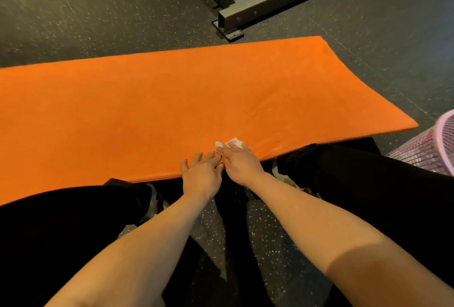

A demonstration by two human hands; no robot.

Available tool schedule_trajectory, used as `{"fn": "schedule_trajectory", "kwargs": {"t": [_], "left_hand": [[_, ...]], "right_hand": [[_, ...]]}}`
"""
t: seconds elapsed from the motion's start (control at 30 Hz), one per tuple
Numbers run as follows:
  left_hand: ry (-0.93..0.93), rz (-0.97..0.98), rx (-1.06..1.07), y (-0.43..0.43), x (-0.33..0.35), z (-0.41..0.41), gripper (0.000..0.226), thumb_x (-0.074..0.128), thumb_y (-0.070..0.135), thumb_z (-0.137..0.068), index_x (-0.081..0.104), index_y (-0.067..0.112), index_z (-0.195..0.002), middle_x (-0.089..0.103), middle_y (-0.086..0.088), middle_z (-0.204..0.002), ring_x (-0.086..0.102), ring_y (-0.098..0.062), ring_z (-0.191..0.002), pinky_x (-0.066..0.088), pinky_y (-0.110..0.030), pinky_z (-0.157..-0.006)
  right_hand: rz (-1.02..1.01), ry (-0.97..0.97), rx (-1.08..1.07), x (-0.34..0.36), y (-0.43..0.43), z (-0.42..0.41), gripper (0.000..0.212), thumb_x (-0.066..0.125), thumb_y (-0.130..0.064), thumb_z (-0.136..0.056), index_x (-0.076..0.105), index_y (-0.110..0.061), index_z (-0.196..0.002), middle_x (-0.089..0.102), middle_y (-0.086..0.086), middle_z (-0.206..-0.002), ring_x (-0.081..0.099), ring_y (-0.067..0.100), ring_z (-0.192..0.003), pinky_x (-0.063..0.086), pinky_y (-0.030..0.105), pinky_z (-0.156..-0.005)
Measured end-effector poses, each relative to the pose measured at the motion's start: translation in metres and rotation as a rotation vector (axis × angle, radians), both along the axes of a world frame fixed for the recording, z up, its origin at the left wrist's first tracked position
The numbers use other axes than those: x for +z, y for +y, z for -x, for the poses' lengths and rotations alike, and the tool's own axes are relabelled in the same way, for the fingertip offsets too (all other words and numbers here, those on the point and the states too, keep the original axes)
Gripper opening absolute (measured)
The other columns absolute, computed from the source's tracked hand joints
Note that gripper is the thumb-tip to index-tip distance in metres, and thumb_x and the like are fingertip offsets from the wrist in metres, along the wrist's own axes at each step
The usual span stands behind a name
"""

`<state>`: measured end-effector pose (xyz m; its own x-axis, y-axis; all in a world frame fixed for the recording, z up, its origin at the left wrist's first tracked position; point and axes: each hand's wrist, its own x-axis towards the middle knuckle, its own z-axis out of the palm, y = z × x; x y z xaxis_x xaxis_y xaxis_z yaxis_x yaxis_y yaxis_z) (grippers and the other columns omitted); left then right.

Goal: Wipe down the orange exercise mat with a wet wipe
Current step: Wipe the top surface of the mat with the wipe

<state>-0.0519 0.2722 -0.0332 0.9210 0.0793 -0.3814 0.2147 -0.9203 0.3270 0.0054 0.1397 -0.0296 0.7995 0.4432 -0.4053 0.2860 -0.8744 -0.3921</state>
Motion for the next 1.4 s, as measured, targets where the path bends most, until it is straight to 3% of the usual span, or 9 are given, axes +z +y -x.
{"fn": "schedule_trajectory", "kwargs": {"t": [0.23, 0.4, 0.47, 0.6, 0.83, 1.0, 1.2, 1.33, 1.4], "left_hand": [[0.005, 0.010, -0.037, 0.009, -0.006, -0.003, 0.054, 0.029, 0.056, -0.103, 0.033, 0.040, -0.154, 0.026, 0.014, -0.163, 0.012, -0.019, -0.154, 0.004, -0.058, -0.121], [0.011, 0.012, -0.048, 0.009, -0.011, 0.001, 0.055, 0.026, 0.055, -0.101, 0.030, 0.041, -0.154, 0.026, 0.015, -0.163, 0.015, -0.020, -0.153, 0.006, -0.058, -0.120], [-0.008, 0.010, -0.050, 0.011, -0.011, 0.001, 0.056, 0.029, 0.056, -0.101, 0.032, 0.040, -0.154, 0.027, 0.015, -0.163, 0.015, -0.019, -0.152, 0.007, -0.058, -0.120], [-0.016, 0.013, -0.076, 0.014, -0.010, -0.001, 0.059, 0.031, 0.062, -0.100, 0.032, 0.038, -0.155, 0.025, 0.014, -0.164, 0.013, -0.017, -0.153, 0.005, -0.055, -0.121], [-0.077, 0.129, -0.058, 0.030, -0.020, 0.008, 0.065, 0.048, 0.042, -0.097, 0.031, 0.025, -0.157, 0.026, 0.004, -0.164, 0.019, -0.014, -0.151, 0.008, -0.042, -0.124], [-0.100, 0.072, -0.084, 0.032, -0.022, 0.008, 0.067, 0.043, 0.058, -0.100, 0.031, 0.024, -0.157, 0.026, 0.002, -0.164, 0.020, -0.021, -0.152, 0.012, -0.043, -0.124], [-0.094, 0.154, -0.071, 0.035, -0.022, 0.010, 0.061, 0.048, 0.026, -0.100, 0.030, 0.020, -0.157, 0.026, -0.001, -0.165, 0.017, -0.018, -0.153, 0.010, -0.041, -0.124], [-0.115, 0.090, -0.073, 0.041, -0.023, 0.013, 0.063, 0.046, 0.054, -0.100, 0.032, 0.028, -0.157, 0.026, 0.006, -0.164, 0.015, -0.020, -0.153, 0.010, -0.043, -0.125], [-0.091, 0.016, -0.083, 0.043, -0.022, 0.014, 0.064, 0.039, 0.063, -0.099, 0.029, 0.036, -0.156, 0.022, 0.011, -0.165, 0.010, -0.019, -0.154, 0.003, -0.046, -0.124]], "right_hand": [[0.176, -0.074, -0.174, -0.003, 0.005, -0.004, 0.052, 0.031, -0.031, -0.108, 0.027, -0.025, -0.159, 0.018, -0.001, -0.168, 0.006, 0.017, -0.156, -0.003, 0.047, -0.126], [-0.026, -0.060, -0.123, 0.003, 0.018, 0.026, 0.048, 0.030, -0.022, -0.107, 0.039, -0.022, -0.154, 0.036, 0.000, -0.162, 0.018, 0.015, -0.154, 0.001, 0.042, -0.127], [0.049, -0.110, -0.071, 0.003, 0.006, 0.017, 0.048, 0.027, -0.029, -0.109, 0.036, -0.025, -0.156, 0.033, -0.002, -0.163, 0.017, 0.015, -0.154, 0.000, 0.046, -0.126], [0.289, -0.123, -0.218, -0.001, -0.011, 0.002, 0.053, 0.024, -0.033, -0.108, 0.021, -0.026, -0.161, 0.012, 0.001, -0.169, 0.000, 0.022, -0.157, -0.006, 0.055, -0.124], [0.035, -0.040, -0.051, 0.001, 0.034, 0.037, 0.052, 0.026, -0.028, -0.109, 0.026, -0.020, -0.160, 0.021, 0.001, -0.167, 0.010, 0.016, -0.155, 0.000, 0.043, -0.126], [0.218, -0.100, -0.155, 0.001, 0.009, 0.017, 0.054, 0.028, -0.033, -0.108, 0.020, -0.024, -0.161, 0.011, 0.001, -0.170, 0.002, 0.019, -0.156, -0.004, 0.051, -0.125], [0.035, -0.068, -0.114, 0.000, 0.046, 0.041, 0.053, 0.035, -0.024, -0.104, 0.031, -0.020, -0.157, 0.029, 0.002, -0.165, 0.015, 0.019, -0.155, 0.002, 0.043, -0.126], [0.153, -0.130, 0.022, 0.001, 0.019, 0.024, 0.053, 0.030, -0.029, -0.108, 0.024, -0.024, -0.160, 0.019, 0.001, -0.168, 0.010, 0.020, -0.156, -0.002, 0.051, -0.125], [0.281, -0.123, -0.101, 0.003, 0.004, 0.012, 0.055, 0.025, -0.031, -0.108, 0.017, -0.027, -0.162, 0.009, 0.002, -0.170, -0.001, 0.024, -0.157, -0.006, 0.056, -0.123]]}}
